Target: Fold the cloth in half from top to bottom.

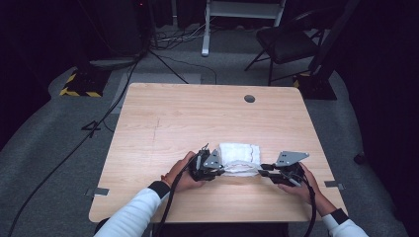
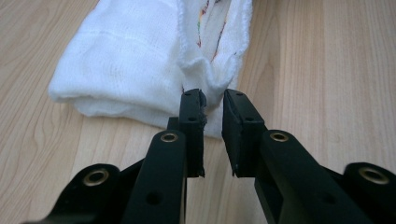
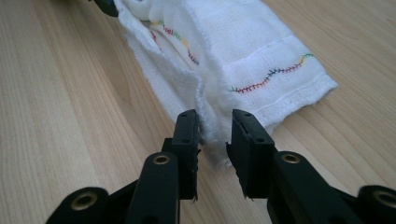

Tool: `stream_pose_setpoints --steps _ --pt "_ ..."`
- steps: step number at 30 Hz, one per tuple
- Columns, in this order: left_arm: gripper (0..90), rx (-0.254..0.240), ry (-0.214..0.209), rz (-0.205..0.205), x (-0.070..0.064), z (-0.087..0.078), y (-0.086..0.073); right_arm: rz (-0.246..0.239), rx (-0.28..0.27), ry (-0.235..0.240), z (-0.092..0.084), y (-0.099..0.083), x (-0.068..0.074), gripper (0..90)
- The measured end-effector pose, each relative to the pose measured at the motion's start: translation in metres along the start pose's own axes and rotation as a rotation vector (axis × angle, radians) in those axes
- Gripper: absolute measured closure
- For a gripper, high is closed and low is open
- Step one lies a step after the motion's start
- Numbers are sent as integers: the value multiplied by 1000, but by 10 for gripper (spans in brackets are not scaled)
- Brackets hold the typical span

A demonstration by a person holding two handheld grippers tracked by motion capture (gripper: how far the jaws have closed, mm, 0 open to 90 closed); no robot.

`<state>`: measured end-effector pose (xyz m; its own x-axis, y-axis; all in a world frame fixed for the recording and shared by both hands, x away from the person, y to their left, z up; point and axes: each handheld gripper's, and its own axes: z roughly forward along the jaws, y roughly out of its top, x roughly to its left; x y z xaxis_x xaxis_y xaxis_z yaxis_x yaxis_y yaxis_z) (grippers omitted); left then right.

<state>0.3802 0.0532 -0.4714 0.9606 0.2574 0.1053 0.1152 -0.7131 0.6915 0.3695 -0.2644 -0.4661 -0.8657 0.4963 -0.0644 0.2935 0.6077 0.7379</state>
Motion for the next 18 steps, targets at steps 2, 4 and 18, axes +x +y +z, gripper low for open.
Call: stream_pose_setpoints --steps 2,4,18 --pt "761 2 9 -7 -1 -4 -3 12 -13 -16 -4 -1 -1 667" --pt "728 -5 26 -29 0 -6 -6 36 -25 -26 -8 -2 -3 634" --pt "329 -12 82 -76 6 21 22 60 -8 -106 13 17 -18 422"
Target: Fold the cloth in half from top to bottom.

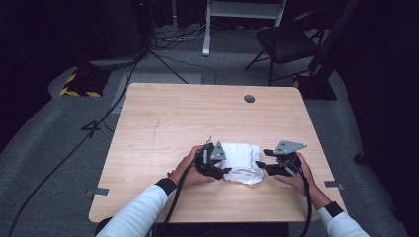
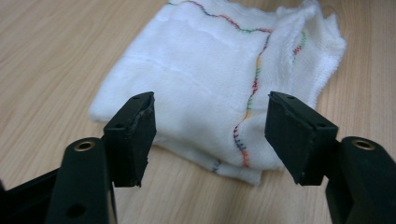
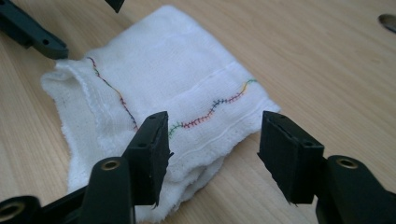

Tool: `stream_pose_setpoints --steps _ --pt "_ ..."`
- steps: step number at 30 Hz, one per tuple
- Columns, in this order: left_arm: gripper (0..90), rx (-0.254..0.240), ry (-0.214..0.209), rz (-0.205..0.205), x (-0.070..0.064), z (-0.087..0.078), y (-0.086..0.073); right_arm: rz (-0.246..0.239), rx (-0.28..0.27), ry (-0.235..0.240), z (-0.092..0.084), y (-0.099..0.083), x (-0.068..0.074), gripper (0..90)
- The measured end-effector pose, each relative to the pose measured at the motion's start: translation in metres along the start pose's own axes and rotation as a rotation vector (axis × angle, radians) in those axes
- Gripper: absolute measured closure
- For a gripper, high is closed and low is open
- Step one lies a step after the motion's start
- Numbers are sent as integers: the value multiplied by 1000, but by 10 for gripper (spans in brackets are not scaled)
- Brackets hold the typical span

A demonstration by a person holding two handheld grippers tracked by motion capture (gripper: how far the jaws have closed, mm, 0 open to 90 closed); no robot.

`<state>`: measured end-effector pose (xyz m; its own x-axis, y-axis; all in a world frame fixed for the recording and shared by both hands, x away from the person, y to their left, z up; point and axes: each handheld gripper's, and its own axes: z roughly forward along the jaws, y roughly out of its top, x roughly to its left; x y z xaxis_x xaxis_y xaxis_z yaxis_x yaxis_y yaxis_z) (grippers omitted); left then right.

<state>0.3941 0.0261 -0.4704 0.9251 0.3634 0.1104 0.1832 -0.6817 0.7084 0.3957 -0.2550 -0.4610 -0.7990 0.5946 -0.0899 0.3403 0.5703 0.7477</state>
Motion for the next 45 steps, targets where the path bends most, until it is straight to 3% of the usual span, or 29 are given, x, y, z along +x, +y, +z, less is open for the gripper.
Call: stream_pose_setpoints --steps 4,8,11,16,21,25,29,39,45 --pt "318 37 -26 15 -4 9 -1 -30 71 19 13 -5 5 403" --pt "291 75 -3 33 -5 12 -6 -34 92 28 14 -9 7 394" --pt "239 95 -1 18 -4 14 -9 -14 95 33 14 -13 6 387" --pt "218 83 -19 -30 -1 16 -13 -14 97 17 15 -18 8 367" --pt "209 85 -19 -33 0 15 -12 -16 106 -1 16 -17 6 314" --pt "195 85 6 -18 0 9 -8 -42 111 -17 12 -14 8 351" --pt "211 58 37 13 -1 -2 -3 -51 62 -44 -1 -7 6 367" --pt "204 41 79 6 4 -17 -3 -68 53 -72 -12 -4 3 344" --pt "201 60 108 4 6 -25 -7 -72 58 -87 -17 -6 1 344"
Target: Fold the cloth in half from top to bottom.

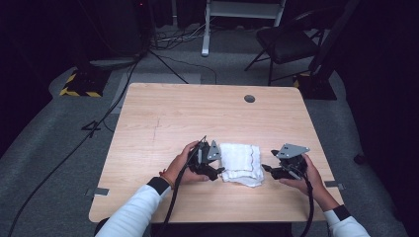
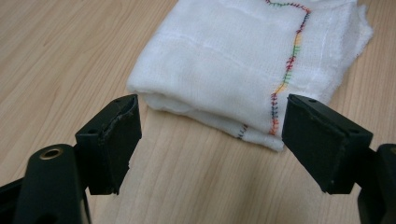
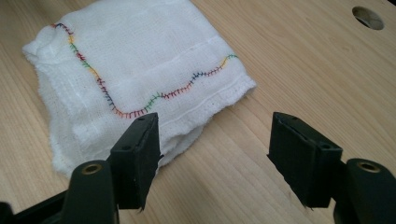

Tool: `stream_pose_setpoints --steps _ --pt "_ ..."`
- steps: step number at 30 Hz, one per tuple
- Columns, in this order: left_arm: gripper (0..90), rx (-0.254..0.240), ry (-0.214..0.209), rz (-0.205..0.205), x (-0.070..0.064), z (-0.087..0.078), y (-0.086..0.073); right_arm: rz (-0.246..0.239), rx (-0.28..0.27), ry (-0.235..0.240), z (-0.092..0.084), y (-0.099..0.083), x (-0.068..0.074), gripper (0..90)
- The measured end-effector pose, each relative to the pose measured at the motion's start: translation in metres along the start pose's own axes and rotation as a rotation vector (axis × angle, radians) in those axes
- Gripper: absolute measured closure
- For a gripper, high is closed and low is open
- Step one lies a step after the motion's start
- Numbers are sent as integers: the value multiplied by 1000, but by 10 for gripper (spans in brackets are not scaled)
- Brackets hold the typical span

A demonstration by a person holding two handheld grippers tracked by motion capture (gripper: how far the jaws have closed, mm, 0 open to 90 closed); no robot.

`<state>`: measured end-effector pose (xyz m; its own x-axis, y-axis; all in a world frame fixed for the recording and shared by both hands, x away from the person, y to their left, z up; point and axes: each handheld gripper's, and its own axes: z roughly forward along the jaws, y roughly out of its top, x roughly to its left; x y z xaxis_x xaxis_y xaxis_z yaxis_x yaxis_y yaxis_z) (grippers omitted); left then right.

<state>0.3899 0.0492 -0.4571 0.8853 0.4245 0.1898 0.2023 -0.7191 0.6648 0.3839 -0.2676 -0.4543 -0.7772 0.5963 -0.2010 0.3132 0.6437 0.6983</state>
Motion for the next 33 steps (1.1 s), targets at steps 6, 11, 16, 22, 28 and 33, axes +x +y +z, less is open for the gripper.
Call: stream_pose_setpoints --steps 6,11,16,22,28,33 --pt "198 17 40 1 2 -7 -11 -2 8 -26 -7 -5 -3 345" --pt "196 33 62 -8 3 -15 -21 9 22 -41 -12 -13 -6 344" --pt "187 41 77 -23 4 -24 -30 25 23 -48 -16 -22 -9 344" --pt "176 68 114 -34 3 -28 -41 47 33 -64 -23 -33 -12 344" --pt "176 72 141 -44 3 -38 -54 53 58 -86 -28 -45 -16 343" --pt "178 82 174 -74 2 -48 -68 44 78 -96 -31 -52 -18 341"
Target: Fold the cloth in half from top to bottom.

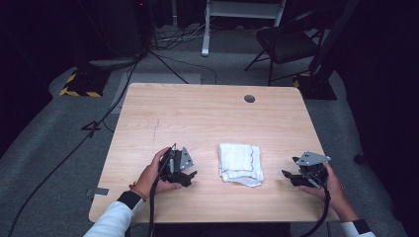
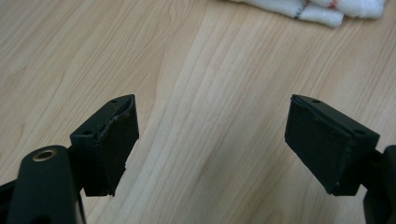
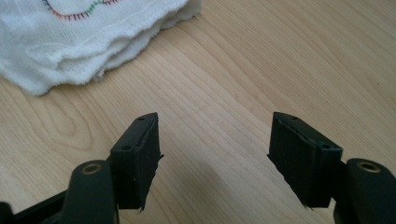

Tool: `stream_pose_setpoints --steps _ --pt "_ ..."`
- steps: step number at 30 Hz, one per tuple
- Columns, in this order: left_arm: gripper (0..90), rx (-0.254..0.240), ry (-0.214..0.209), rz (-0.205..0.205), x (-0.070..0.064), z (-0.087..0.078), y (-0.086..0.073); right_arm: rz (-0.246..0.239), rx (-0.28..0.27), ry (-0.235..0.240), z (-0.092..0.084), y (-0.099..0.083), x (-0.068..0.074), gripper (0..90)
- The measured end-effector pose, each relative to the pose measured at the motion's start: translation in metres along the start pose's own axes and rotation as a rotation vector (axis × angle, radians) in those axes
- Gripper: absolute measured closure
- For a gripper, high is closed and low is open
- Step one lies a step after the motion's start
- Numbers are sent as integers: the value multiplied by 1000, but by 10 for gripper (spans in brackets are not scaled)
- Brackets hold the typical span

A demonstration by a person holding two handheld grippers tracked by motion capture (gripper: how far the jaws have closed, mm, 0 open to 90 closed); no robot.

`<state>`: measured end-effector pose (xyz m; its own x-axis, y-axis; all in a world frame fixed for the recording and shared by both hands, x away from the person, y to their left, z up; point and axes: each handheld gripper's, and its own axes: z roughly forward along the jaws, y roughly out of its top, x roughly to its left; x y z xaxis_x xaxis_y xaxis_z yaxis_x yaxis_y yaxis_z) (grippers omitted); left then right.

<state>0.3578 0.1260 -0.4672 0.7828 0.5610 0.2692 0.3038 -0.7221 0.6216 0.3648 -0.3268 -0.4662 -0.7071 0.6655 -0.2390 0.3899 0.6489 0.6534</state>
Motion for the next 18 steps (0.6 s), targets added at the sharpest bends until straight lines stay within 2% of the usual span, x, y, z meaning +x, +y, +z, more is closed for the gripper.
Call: stream_pose_setpoints --steps 4,6,8,14,18 --pt "178 18 12 -11 2 -8 -14 10 12 -6 -2 -8 -2 332" --pt "176 36 26 -35 2 -11 -20 12 11 5 -3 -13 -4 327" --pt "176 47 35 -35 3 -14 -26 18 13 6 -4 -18 -6 323" --pt "175 45 27 -64 8 -26 -47 66 25 -1 -8 -36 -11 320" --pt "177 65 37 -74 13 -31 -58 132 8 -4 -10 -53 -15 316"
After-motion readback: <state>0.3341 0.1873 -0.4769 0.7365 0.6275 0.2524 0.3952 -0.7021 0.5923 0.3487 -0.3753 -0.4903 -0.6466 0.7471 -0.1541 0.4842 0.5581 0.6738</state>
